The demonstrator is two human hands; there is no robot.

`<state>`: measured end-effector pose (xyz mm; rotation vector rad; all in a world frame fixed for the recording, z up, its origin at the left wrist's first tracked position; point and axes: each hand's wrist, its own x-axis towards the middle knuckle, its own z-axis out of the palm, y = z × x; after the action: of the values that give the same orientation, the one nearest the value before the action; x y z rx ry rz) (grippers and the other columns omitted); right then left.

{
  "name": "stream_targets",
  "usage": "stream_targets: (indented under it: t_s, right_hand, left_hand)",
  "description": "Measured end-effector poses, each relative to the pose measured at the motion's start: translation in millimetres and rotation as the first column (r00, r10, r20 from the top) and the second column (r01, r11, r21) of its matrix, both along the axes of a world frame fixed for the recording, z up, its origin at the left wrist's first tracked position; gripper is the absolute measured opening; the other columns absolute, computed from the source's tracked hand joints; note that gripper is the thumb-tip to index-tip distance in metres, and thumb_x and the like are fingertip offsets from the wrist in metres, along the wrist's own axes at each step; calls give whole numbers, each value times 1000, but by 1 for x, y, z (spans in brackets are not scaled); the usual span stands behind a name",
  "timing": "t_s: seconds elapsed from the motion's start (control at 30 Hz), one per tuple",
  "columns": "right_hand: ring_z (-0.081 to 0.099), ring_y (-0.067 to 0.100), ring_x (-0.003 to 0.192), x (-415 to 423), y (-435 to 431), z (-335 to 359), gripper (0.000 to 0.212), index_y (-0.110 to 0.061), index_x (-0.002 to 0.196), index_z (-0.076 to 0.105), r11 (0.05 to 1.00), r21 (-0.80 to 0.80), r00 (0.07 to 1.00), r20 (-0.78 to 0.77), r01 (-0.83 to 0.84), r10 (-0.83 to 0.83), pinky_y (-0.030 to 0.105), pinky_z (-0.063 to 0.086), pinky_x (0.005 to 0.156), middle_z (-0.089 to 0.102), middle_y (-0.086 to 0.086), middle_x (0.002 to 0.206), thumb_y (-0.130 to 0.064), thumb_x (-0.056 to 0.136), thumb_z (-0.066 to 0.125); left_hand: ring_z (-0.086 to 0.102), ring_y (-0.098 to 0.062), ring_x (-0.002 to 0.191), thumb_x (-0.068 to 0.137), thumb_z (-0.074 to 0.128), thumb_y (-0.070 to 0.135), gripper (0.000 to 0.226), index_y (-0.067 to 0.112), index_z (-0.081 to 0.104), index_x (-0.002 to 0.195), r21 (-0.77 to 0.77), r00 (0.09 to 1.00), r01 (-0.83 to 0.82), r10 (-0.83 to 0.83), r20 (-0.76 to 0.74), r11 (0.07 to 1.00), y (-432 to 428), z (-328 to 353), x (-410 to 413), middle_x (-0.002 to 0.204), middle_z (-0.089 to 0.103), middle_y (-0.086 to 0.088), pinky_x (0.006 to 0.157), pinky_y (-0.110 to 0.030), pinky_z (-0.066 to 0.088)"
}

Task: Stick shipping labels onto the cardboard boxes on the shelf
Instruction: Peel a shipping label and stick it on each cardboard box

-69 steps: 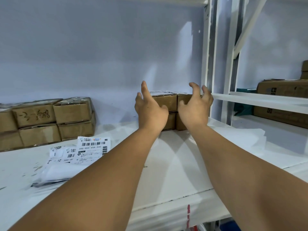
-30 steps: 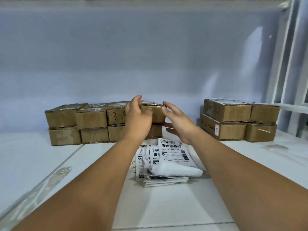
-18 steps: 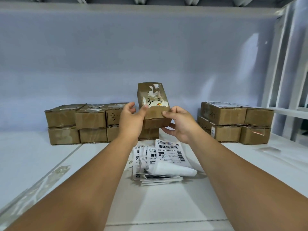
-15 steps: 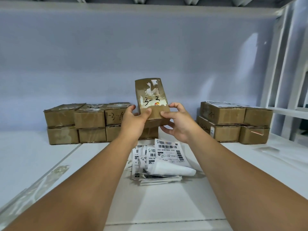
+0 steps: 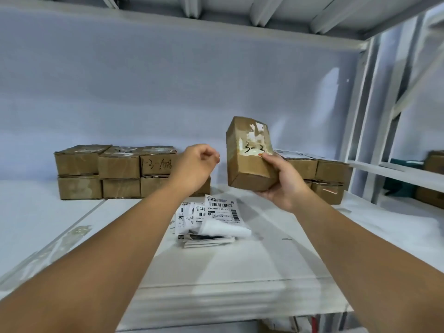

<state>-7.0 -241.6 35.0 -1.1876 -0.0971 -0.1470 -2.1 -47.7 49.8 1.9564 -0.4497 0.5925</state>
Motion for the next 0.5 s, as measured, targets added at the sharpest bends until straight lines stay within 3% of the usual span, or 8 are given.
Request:
stream_targets:
  t_s: [0.07, 0.2, 0.3, 0.4, 0.5]
  right_hand:
    - [62, 24, 96, -10, -8, -7, 37, -31, 124, 54, 998, -41, 998, -40, 52, -53, 44, 53, 82, 66, 2, 111, -24, 88, 62]
    - [64, 23, 91, -29, -19, -15, 32, -25, 114, 58, 971, -175, 962, -188, 164, -197, 46, 52, 85, 67, 4, 106, -32, 84, 67]
    - [64, 20, 82, -45, -30, -13, 17, -22, 96, 60, 940, -313, 930, -285, 137, -231, 42, 53, 88, 68, 4, 91, -32, 84, 67]
    - [66, 21, 82, -56, -38, -7, 15, -19, 93, 62, 907, -413, 923, -315, 74, -219, 39, 55, 82, 70, 5, 89, -29, 83, 69]
    - [67, 22, 83, -62, -37, -4, 18, -18, 95, 64, 889, -457, 923, -344, -3, -173, 39, 57, 75, 71, 7, 93, -28, 82, 70]
  left_hand:
    - [60, -12, 86, 91, 56, 15, 11, 18, 67, 90, 45, 996, -64, 67, -66, 997, -3, -8, -1, 94, 67, 4, 76, -21, 41]
    - [57, -21, 74, 88, 53, 13, 19, 23, 60, 73, -34, 977, -127, 119, -176, 991, -13, -26, -16, 89, 66, -2, 69, -27, 45]
    - [59, -21, 73, 86, 52, 20, 15, 18, 62, 75, 127, 953, -171, 197, -232, 977, -20, -35, -31, 78, 65, 1, 67, -26, 45]
    - [60, -23, 85, 84, 52, 25, 13, 17, 62, 83, 304, 919, -260, 332, -215, 917, -18, -37, -40, 85, 65, 2, 73, -28, 45]
    - [53, -23, 88, 84, 57, 29, 20, 19, 53, 100, 471, 903, -129, 300, -308, 872, -18, -41, -41, 95, 57, 1, 70, -27, 39]
